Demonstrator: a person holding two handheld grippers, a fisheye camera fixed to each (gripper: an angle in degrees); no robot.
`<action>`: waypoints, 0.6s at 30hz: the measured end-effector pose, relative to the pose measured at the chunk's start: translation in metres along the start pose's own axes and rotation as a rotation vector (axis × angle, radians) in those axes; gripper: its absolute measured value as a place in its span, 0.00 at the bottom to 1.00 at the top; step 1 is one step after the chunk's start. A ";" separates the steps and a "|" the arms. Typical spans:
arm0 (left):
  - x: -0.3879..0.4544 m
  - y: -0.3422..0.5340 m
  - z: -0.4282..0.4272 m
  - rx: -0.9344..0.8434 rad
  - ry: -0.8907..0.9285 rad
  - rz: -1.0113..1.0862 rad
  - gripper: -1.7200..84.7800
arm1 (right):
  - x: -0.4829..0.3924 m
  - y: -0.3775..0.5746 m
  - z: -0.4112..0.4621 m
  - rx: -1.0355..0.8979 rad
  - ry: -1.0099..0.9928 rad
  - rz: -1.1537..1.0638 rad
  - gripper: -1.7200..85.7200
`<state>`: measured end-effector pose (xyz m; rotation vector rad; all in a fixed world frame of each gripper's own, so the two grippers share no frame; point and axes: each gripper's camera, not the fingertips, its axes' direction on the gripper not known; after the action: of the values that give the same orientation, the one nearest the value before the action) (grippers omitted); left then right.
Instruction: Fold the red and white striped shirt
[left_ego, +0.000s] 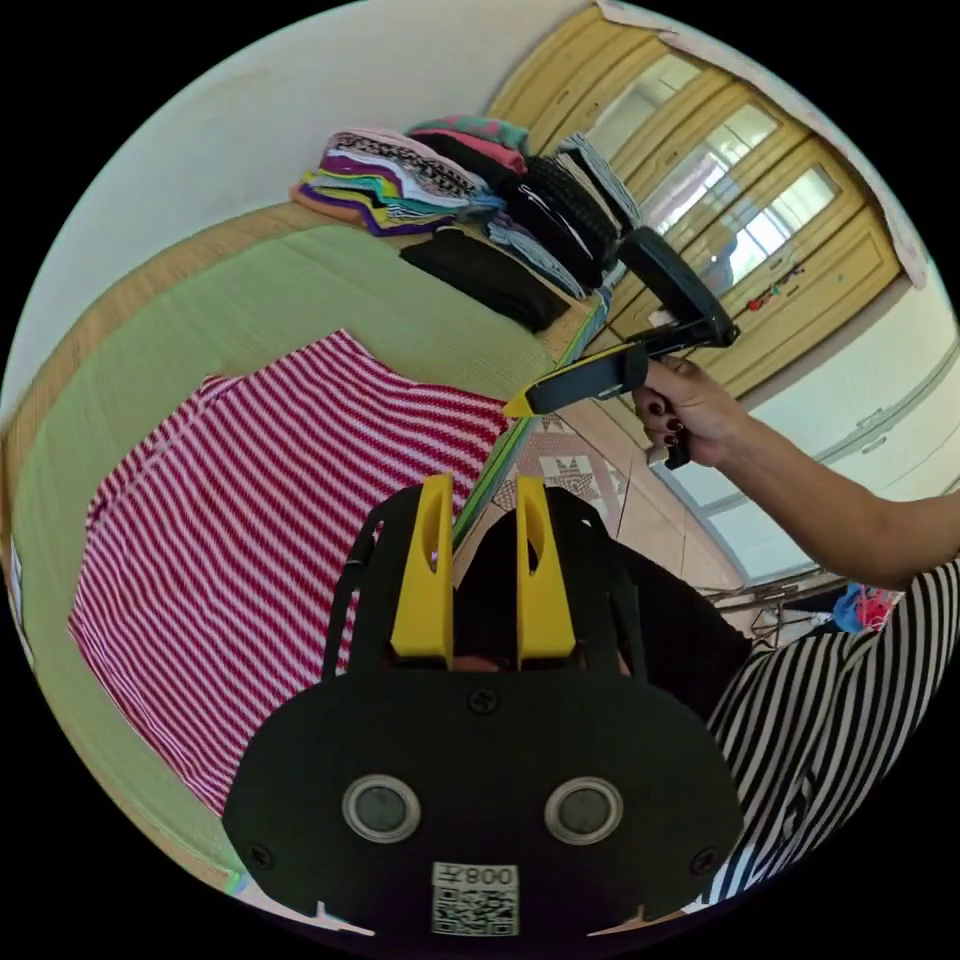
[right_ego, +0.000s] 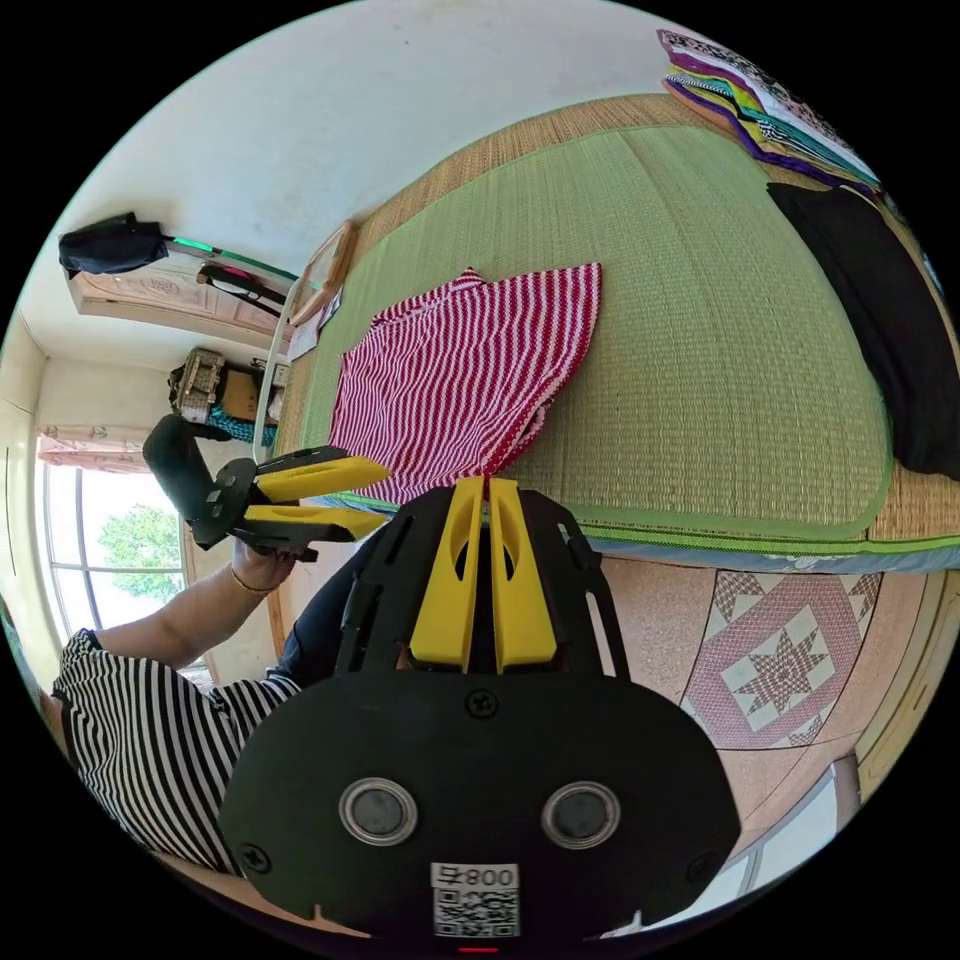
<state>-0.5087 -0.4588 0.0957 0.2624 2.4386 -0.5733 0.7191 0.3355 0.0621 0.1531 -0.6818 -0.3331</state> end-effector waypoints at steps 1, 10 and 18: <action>0.008 -0.009 0.025 -0.035 -0.035 0.048 0.13 | 0.000 -0.001 0.000 -0.002 -0.012 -0.005 0.03; -0.019 -0.007 0.152 -0.134 -0.239 0.078 0.05 | -0.007 -0.010 0.015 -0.026 -0.075 -0.045 0.03; -0.124 0.038 0.184 0.032 -0.028 -0.198 0.03 | 0.050 -0.024 0.037 0.061 -0.207 0.121 0.13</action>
<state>-0.3027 -0.5160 0.0261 0.0249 2.4459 -0.6976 0.7255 0.2945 0.1139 0.1363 -0.9023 -0.2138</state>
